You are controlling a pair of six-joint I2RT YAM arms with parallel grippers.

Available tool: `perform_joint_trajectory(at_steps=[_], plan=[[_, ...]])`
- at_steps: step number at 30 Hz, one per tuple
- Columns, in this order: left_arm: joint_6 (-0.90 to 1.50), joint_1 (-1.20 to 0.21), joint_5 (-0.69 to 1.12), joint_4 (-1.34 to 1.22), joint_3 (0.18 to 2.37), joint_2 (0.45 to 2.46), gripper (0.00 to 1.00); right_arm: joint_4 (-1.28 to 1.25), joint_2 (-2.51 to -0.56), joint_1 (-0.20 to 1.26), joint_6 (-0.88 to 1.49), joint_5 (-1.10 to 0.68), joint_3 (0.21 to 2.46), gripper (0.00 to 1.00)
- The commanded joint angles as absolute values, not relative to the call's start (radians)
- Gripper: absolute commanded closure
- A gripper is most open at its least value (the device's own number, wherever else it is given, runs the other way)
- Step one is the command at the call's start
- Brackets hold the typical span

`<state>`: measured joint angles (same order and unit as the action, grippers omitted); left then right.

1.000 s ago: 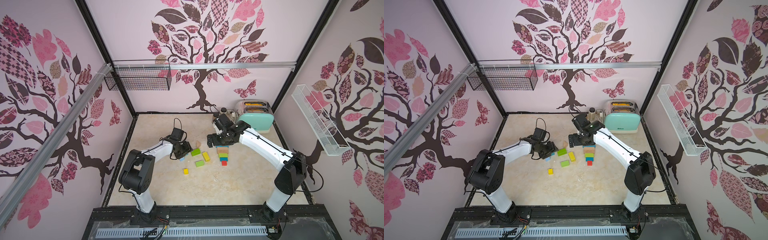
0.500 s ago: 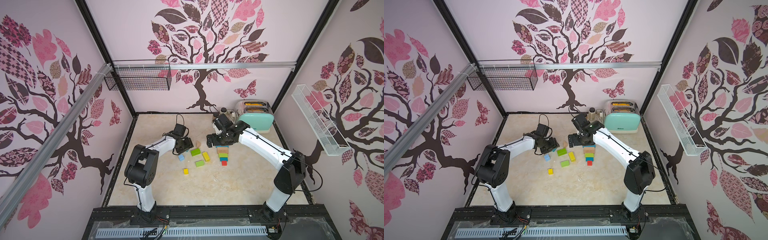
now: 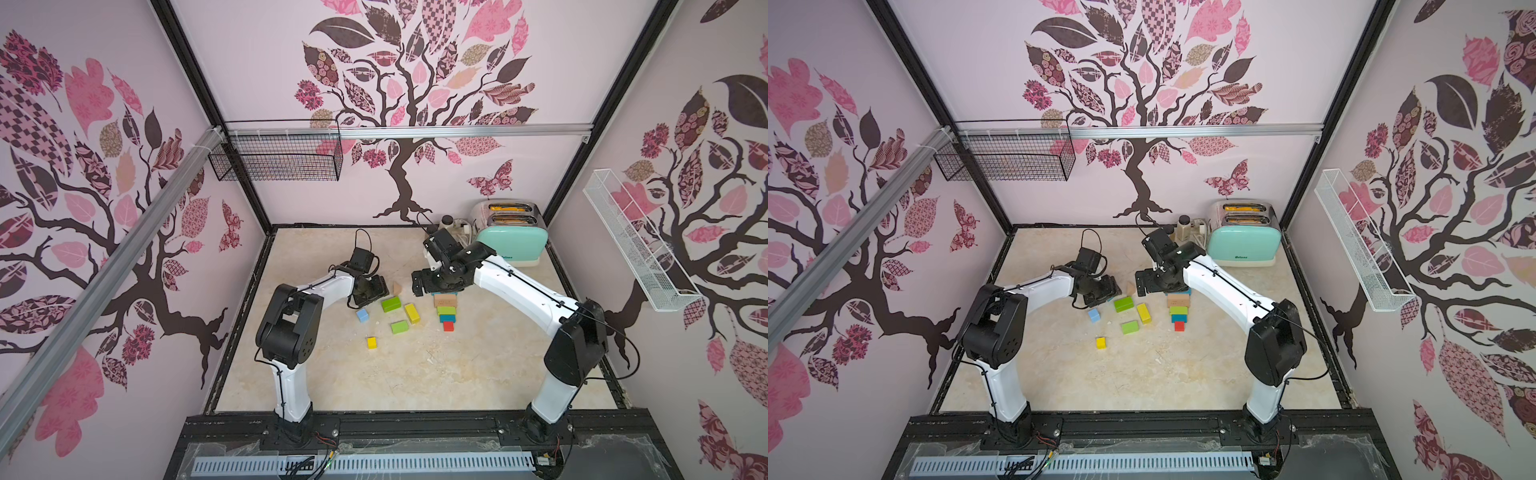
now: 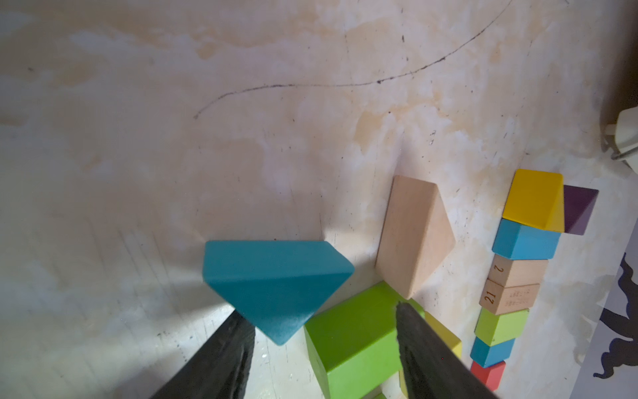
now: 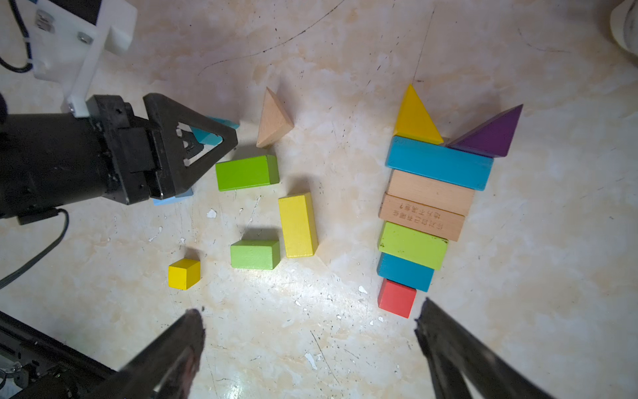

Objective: Assemble a carrot with building blocks
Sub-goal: Assemble the building block at the center of the board.

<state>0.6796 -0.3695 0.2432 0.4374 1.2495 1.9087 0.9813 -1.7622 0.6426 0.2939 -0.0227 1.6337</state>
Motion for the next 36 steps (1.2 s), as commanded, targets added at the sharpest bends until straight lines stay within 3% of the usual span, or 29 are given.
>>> perform_joint_trajectory(at_steps=[1,9,22,36], plan=[[0.661,-0.371,0.255,0.419,1.258,1.858,0.3,0.977,-1.785,0.637,0.284,-0.025,1.67,0.01],[0.716,-0.33,0.172,0.499,1.241,1.806,0.3,0.973,-1.796,0.637,0.285,-0.028,1.679,0.01],[0.738,-0.309,0.146,0.612,1.418,1.983,0.29,0.983,-1.795,0.638,0.286,-0.016,1.688,0.01],[0.73,-0.363,0.17,0.612,1.439,2.033,0.54,0.966,-1.77,0.635,0.29,-0.015,1.652,0.01]])
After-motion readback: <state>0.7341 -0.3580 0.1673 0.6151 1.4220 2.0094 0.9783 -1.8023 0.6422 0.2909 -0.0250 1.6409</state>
